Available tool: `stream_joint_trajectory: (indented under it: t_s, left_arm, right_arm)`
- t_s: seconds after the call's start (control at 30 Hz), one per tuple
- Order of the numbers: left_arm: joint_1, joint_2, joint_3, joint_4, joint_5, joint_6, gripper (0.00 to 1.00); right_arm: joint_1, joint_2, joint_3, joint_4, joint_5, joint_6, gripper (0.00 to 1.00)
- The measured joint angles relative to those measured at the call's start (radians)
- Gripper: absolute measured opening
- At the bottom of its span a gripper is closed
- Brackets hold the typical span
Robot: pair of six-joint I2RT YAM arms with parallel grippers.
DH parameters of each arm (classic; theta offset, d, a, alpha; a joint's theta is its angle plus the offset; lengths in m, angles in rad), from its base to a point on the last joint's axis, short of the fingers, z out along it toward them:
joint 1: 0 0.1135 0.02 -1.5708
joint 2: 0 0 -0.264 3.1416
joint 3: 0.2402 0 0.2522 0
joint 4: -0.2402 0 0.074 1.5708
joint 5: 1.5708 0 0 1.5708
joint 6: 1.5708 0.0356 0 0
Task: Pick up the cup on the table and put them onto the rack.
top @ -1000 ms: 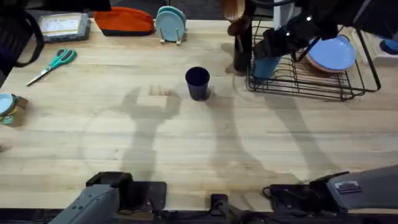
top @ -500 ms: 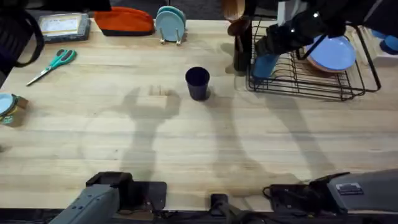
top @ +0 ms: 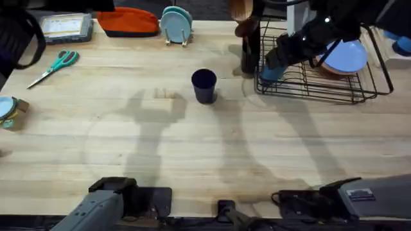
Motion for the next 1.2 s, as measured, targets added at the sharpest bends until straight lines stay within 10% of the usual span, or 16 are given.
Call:
stream_joint_trajectory:
  t_s: [1.2]
  left_arm:
    - [0.000, 0.000, 0.000, 0.000, 0.000, 0.000, 0.993]
  right_arm:
    - [0.056, 0.000, 0.019, -0.043, 0.058, -0.001, 0.293]
